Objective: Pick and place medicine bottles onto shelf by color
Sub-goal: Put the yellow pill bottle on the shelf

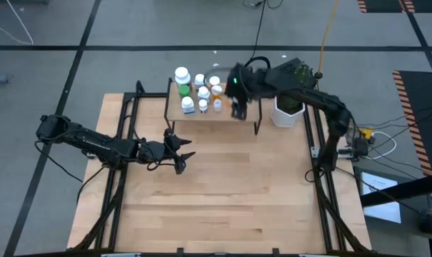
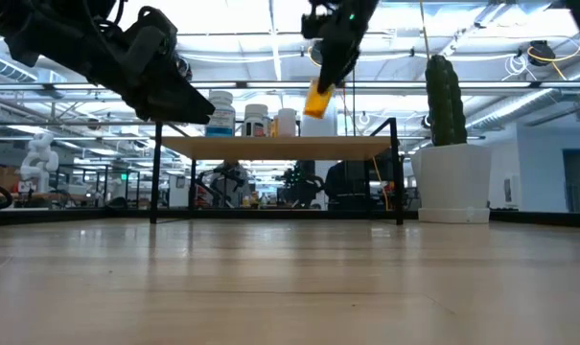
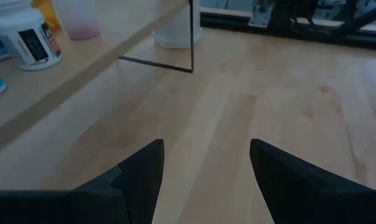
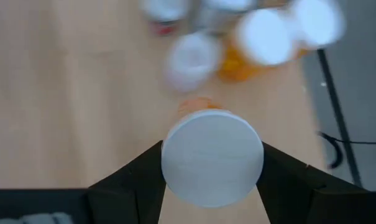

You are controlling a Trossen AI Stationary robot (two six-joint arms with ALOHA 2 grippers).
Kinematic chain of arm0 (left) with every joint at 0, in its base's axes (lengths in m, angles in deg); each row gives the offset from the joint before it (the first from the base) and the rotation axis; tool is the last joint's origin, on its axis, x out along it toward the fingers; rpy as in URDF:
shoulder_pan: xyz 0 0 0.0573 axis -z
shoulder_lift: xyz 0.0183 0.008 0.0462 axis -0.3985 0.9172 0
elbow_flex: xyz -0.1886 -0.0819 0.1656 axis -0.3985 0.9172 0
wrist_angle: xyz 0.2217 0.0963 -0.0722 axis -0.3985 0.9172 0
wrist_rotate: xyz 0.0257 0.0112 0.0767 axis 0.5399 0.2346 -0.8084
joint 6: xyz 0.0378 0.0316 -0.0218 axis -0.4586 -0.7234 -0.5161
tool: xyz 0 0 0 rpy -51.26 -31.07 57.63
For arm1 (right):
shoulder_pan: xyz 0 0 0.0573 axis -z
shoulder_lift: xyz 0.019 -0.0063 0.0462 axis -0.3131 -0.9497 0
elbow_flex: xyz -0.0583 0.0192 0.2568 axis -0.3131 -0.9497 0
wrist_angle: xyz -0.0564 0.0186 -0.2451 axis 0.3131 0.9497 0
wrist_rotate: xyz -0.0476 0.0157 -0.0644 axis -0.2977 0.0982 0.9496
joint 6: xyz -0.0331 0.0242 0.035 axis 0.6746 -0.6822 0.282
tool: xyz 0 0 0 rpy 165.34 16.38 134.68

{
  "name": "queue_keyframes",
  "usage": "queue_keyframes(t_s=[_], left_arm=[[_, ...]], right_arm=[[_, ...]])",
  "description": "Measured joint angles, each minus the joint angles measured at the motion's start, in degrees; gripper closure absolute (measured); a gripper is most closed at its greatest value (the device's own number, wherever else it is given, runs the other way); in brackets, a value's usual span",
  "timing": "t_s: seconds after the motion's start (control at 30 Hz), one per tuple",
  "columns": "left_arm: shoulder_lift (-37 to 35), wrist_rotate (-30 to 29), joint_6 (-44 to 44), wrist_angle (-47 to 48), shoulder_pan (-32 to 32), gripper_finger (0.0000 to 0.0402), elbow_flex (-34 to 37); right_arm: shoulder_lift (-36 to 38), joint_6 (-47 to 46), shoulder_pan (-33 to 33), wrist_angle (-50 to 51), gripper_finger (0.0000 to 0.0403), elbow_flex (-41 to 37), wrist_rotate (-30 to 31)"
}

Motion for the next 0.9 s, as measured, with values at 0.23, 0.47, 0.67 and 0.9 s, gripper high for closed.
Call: queue_keyframes(t_s=[0.23,0.47,0.67,0.9], left_arm=[[2.51,-0.04,0.02,-0.41,0.0,0.016,0.0],[6.81,-0.13,0.09,-3.2,-0.49,0.016,0.0],[8.79,-0.15,0.4,-5.05,-0.59,0.016,0.0],[8.9,-0.17,1.49,-4.99,-0.59,0.016,0.0]], right_arm=[[-8.6,4.89,9.37,0.22,0.0198,8.05,-3.94],[-11.57,6.49,13.3,0.84,0.0198,8.19,-6.12],[-11.46,6.81,13.75,-0.26,0.0197,8.12,-6.12],[-11.39,7.43,13.77,-1.01,0.0197,8.12,-6.13]])
